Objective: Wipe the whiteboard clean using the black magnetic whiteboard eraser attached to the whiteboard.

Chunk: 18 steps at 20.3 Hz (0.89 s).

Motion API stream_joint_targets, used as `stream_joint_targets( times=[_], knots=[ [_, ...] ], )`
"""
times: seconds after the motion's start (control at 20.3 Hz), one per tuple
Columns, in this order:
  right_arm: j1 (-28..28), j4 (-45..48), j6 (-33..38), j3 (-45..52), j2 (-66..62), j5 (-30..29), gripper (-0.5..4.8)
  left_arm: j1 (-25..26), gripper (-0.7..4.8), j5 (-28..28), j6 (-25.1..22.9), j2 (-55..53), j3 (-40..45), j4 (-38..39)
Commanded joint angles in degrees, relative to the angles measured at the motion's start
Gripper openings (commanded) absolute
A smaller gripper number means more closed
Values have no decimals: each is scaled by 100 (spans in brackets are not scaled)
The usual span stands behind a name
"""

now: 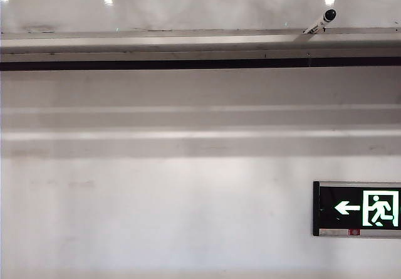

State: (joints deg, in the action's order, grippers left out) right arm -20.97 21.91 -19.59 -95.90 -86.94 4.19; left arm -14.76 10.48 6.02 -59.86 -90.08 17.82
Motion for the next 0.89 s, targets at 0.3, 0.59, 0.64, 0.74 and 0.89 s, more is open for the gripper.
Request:
stream_joint_targets(
  times=[0.3, 0.59, 0.64, 0.74, 0.89],
  knots=[
    [129, 487, -15, -22, -245, 481, 477, -2, -6, 31, -15, 20, -28, -76],
    [271, 387, -15, -20, -385, 448, 165, -4, -6, 31, -2, 20, -28, -79],
    [267, 341, -15, -20, -385, 442, 144, -2, -6, 31, -2, 20, -28, -79],
    [136, 352, -20, -22, -382, 81, 144, -4, -6, 31, -2, 20, -28, -76],
    [-136, 315, -77, -22, -385, -186, 144, -4, -6, 33, -2, 20, -28, -74]
  ],
)
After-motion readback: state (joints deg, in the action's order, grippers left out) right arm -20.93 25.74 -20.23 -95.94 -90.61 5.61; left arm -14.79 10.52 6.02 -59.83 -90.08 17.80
